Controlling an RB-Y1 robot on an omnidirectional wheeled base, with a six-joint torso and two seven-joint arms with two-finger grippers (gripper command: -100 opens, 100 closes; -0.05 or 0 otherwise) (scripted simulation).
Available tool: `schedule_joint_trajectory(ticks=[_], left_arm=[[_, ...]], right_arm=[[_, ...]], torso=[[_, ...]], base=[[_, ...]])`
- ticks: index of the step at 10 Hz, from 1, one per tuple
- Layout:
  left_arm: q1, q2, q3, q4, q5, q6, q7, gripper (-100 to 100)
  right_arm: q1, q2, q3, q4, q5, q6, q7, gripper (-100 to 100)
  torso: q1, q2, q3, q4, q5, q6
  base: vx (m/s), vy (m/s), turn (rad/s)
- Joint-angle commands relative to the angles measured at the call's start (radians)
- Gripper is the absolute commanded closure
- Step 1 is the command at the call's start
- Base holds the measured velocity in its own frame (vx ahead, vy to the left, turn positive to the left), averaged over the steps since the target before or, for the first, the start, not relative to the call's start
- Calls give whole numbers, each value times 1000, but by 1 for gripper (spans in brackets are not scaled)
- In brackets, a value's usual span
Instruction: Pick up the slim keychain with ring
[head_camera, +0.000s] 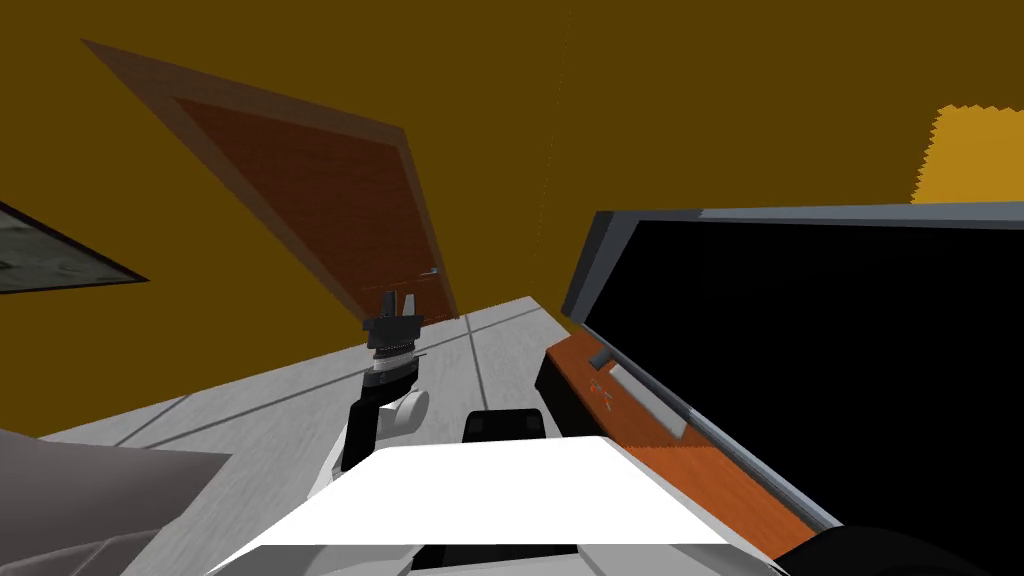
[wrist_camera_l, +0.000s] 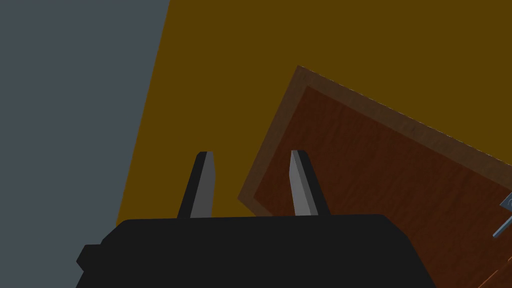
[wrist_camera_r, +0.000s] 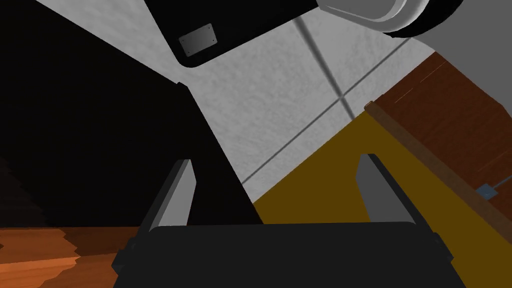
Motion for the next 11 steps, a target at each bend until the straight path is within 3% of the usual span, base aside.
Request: schedule_joint_trajectory(ticks=[1,5,11], left_arm=[[0,0,0,0,0,0,0,0],[0,0,0,0,0,0,0,0],[0,0,0,0,0,0,0,0]], right_arm=[[-9,-30,31,25,31,37,-7,-100],[-46,-93,95,144,120,99,13,-100],[-96,-120,144,239,192,152,34,-100]], torso=[[0,0,0,0,0,0],[-4,-4,-2,-1,-1,-1],[-1,-1,-1,0,0,1]], base=[[68,-28,288],[113,-90,386],[71,-78,260]])
